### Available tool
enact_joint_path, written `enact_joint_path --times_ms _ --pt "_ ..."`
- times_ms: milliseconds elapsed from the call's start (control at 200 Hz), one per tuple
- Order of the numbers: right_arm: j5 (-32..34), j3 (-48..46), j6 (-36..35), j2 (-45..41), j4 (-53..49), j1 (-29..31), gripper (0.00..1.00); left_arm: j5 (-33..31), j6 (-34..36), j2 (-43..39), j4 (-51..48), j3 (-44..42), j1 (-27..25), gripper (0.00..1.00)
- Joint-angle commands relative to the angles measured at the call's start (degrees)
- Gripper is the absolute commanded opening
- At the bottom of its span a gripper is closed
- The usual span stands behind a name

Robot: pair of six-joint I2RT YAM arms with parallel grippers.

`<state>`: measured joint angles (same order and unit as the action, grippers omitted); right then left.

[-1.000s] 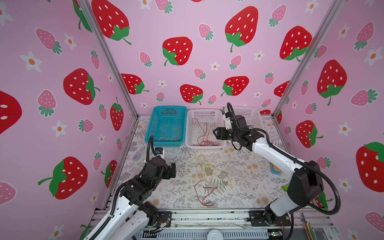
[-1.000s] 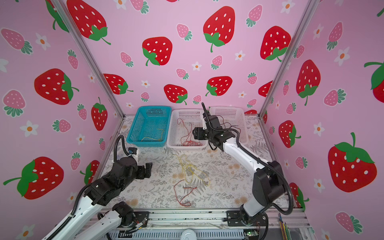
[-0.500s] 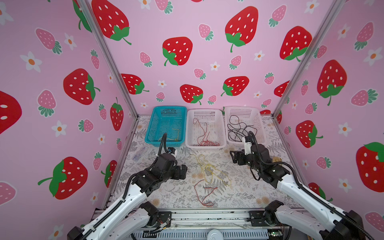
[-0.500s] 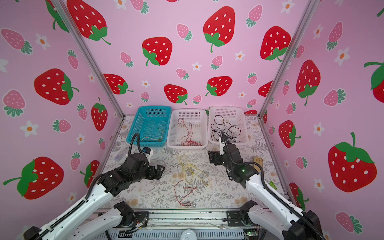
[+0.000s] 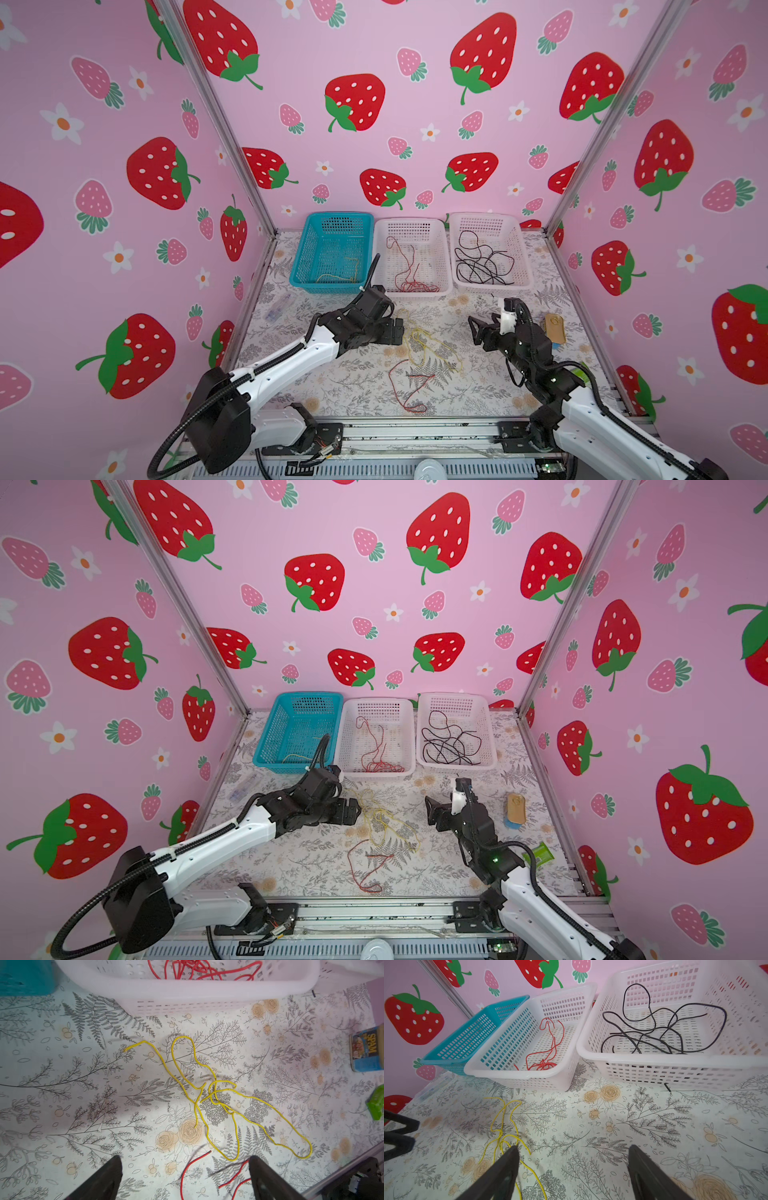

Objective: Untangle the cables

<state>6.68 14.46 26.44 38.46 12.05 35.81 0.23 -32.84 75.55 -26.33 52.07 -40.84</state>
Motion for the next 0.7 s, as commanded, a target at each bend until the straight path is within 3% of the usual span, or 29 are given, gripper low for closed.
enact_joint_path --times_ms 0,270,695 --pt "1.1 -3.1 1.1 -2.1 5.4 -0.2 0.83 2.6 -4.3 3.6 2.0 3.5 -0.2 0.91" --pt "0.2 -6.7 1.5 -3.9 9.4 -0.2 0.83 2.6 -10.3 10.5 5.5 5.0 -0.2 0.85" --pt "-0.9 -7.2 1.7 -4.6 10.2 -0.1 0.83 0.5 -12.7 19.6 8.4 9.2 0.7 0.72"
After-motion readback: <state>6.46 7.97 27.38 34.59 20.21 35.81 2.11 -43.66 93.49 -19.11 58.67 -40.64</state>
